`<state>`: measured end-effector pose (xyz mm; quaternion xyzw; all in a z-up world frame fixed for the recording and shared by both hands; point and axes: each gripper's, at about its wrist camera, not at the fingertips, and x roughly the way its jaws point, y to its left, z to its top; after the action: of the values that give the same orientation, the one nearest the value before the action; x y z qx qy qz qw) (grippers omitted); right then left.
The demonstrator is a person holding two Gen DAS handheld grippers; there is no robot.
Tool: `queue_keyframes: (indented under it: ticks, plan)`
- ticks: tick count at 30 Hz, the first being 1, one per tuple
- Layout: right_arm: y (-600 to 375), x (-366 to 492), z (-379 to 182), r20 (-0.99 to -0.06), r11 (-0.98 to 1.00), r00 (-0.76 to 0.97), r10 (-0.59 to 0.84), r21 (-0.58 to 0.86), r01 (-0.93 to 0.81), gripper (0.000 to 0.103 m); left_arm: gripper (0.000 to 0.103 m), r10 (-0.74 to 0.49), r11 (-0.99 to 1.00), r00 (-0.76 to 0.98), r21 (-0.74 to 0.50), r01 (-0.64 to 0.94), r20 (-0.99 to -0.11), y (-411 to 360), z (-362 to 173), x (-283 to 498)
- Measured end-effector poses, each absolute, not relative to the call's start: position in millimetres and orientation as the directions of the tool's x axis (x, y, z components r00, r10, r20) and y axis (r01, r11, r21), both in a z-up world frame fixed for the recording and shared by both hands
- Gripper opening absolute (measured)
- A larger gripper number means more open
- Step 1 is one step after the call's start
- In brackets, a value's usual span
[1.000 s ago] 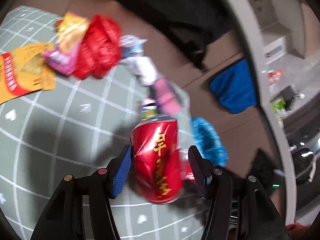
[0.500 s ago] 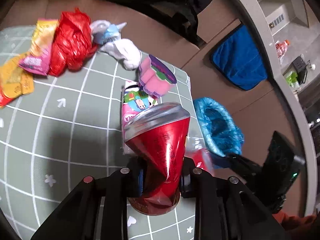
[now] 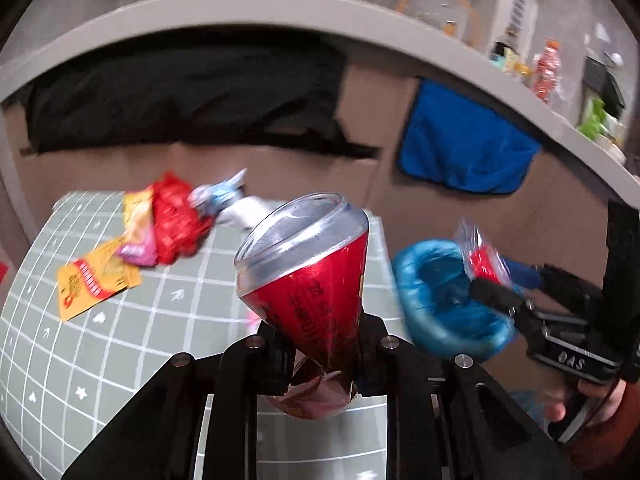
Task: Collect trash
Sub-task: 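Drop the tape roll into the bin with the right gripper while the left gripper carries the can there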
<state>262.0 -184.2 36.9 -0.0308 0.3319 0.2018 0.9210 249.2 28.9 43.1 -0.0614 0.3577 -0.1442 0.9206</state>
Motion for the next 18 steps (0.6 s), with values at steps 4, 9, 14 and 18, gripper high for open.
queue_keyframes:
  ticks: [4, 9, 14, 18]
  plan:
    - [-216, 253, 61, -0.581, 0.94, 0.761, 0.289, 0.023, -0.34, 0.05, 0.023, -0.323, 0.946, 0.709, -0.194, 0.259, -0.627, -10, 53, 249]
    - [-253, 243, 74, -0.552, 0.96, 0.805, 0.218, -0.026, -0.278, 0.05, 0.023, -0.396, 0.918, 0.692, -0.237, 0.319, -0.604, -57, 59, 249]
    - [-285, 237, 72, -0.542, 0.974, 0.821, 0.179, -0.021, -0.226, 0.05, 0.023, -0.436, 0.898, 0.667, -0.246, 0.364, -0.604, -98, 53, 254]
    - [-304, 239, 67, -0.549, 0.982, 0.821, 0.155, -0.01, -0.191, 0.05, 0.023, -0.441, 0.893, 0.647, -0.236, 0.383, -0.622, -121, 45, 259]
